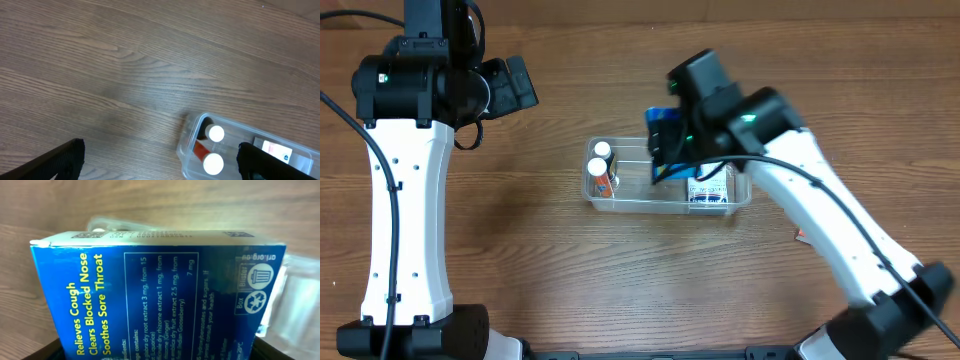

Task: Pack container
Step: 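Lower the blue box into the container's middle and release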

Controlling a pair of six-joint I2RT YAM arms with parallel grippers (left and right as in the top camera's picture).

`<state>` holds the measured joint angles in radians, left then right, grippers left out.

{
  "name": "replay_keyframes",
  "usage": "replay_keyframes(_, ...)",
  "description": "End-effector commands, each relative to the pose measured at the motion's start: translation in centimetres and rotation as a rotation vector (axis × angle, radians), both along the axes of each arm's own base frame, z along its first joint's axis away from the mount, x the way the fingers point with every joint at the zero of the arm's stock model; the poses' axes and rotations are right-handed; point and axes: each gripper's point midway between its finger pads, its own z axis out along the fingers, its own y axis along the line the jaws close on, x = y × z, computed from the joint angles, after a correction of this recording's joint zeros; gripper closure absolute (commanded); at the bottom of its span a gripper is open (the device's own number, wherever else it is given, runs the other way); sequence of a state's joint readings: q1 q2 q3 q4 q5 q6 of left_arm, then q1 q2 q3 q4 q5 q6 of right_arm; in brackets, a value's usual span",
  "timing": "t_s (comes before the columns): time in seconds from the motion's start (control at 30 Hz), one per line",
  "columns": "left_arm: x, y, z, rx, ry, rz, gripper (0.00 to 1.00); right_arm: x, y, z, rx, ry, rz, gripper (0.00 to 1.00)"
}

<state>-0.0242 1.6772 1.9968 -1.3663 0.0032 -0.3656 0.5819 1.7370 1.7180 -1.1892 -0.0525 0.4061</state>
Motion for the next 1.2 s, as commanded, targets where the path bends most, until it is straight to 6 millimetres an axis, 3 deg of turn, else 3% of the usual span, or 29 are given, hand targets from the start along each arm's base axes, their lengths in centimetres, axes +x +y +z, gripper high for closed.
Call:
replay_keyframes(0.0, -0.1, 0.4, 0.5, 0.020, -0.010, -0.003, 0.01, 0.3, 0.5, -3.9, -0.038, 0.094, -0.076, 0.23)
replay_keyframes(0.2, -0.2, 0.4, 0.5, 0.023, -0.005, -0.009, 0.01, 0.8, 0.8, -9.3, -0.112, 0.196, -0.081, 0.23)
replay_keyframes(0.33, -0.3, 0.4, 0.4, 0.026, -0.003, -0.013, 0.01, 1.3, 1.0, -11.2, -0.130, 0.214, -0.082, 0.23)
replay_keyframes(0.57, -0.3, 0.4, 0.4, 0.027, 0.000, -0.015, 0.01, 1.9, 0.1, -11.3, -0.181, 0.180, -0.101, 0.18)
replay_keyframes(0.67, -0.3, 0.4, 0.4, 0.028, -0.001, -0.015, 0.01, 1.6, 0.0, -11.4, -0.190, 0.192, -0.100, 0.00)
replay_keyframes(0.83, -0.3, 0.4, 0.4, 0.027, 0.000, -0.014, 0.01, 1.7, -0.2, -11.4, -0.201, 0.182, -0.104, 0.00)
replay_keyframes(0.9, -0.4, 0.4, 0.3, 0.028, 0.003, -0.015, 0.01, 1.9, -0.9, -11.3, -0.220, 0.173, -0.117, 0.00)
replay_keyframes(0.97, -0.4, 0.4, 0.3, 0.028, 0.003, -0.014, 0.01, 1.9, -2.7, -11.3, -0.257, 0.199, -0.148, 0.03)
replay_keyframes(1.03, -0.4, 0.5, 0.3, 0.034, 0.003, -0.011, 0.01, 2.5, -4.2, -10.1, -0.285, 0.156, -0.180, 0.02)
replay_keyframes(1.1, -0.4, 0.6, 0.3, 0.038, 0.003, -0.009, 0.01, 3.3, -5.7, -5.3, -0.264, 0.038, -0.197, 0.00)
replay_keyframes(1.17, -0.4, 0.8, 0.3, 0.047, 0.003, -0.003, 0.01, 3.3, -8.8, 0.7, -0.214, -0.079, -0.278, 0.00)
